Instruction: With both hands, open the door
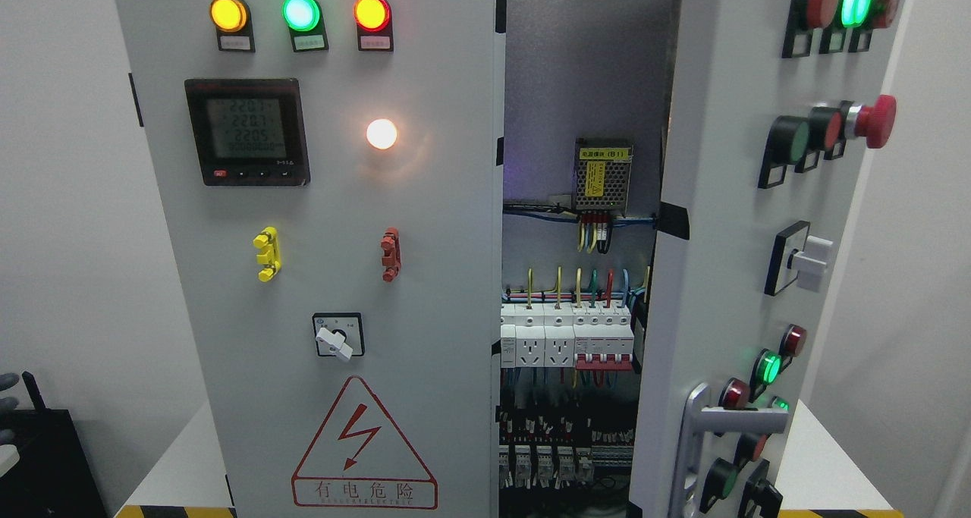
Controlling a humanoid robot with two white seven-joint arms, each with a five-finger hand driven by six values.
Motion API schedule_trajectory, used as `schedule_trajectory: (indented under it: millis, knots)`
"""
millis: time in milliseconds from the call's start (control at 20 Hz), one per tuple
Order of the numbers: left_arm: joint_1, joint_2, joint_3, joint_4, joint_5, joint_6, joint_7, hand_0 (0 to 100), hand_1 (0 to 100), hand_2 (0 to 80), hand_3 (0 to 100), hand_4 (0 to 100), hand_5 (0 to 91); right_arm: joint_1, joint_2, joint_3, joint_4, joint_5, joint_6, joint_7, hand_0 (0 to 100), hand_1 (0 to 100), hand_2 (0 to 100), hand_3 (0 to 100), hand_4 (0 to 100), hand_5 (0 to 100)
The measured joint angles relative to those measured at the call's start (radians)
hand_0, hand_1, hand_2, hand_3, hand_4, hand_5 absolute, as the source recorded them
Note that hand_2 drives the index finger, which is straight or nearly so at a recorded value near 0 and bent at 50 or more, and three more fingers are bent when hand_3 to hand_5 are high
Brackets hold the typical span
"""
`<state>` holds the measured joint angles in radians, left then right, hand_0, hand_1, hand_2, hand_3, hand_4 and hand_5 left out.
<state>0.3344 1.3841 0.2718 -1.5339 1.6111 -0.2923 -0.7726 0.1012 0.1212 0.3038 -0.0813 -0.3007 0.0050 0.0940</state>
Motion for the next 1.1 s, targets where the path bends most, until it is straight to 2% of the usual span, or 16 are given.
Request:
schedule_trajectory:
  millis: [400, 551, 701, 851, 1101]
  knots:
    - [-0.037, 0.066, 0.013, -0.113, 0.002, 0.004, -0.024, 12, 39, 0.0, 0, 0, 0.0, 0.000, 0.000, 0.000, 0.000, 0.000, 0.000, -0.002, 12, 39, 0, 0, 0, 0]
    - [-0.119, 0.072, -0.030, -0.139, -0.011, 0.012, -0.025, 12, 39, 0.0, 0, 0, 0.0, 0.000, 0.000, 0.000, 0.000, 0.000, 0.000, -0.002, 12, 39, 0, 0, 0, 0]
    - [-0.320, 0.066, -0.156, -0.157, -0.034, 0.015, -0.027, 12, 39, 0.0, 0, 0, 0.0, 0.000, 0.000, 0.000, 0.000, 0.000, 0.000, -0.003, 12, 39, 0, 0, 0, 0]
    - [-0.589, 0.051, -0.337, -0.168, -0.054, 0.030, -0.030, 12, 39, 0.0, 0, 0, 0.0, 0.000, 0.000, 0.000, 0.000, 0.000, 0.000, -0.003, 12, 39, 0, 0, 0, 0]
    - [-0.990, -0.003, -0.661, -0.168, -0.070, 0.142, -0.021, 12, 39, 0.0, 0, 0, 0.0, 0.000, 0.000, 0.000, 0.000, 0.000, 0.000, -0.003, 12, 39, 0, 0, 0, 0]
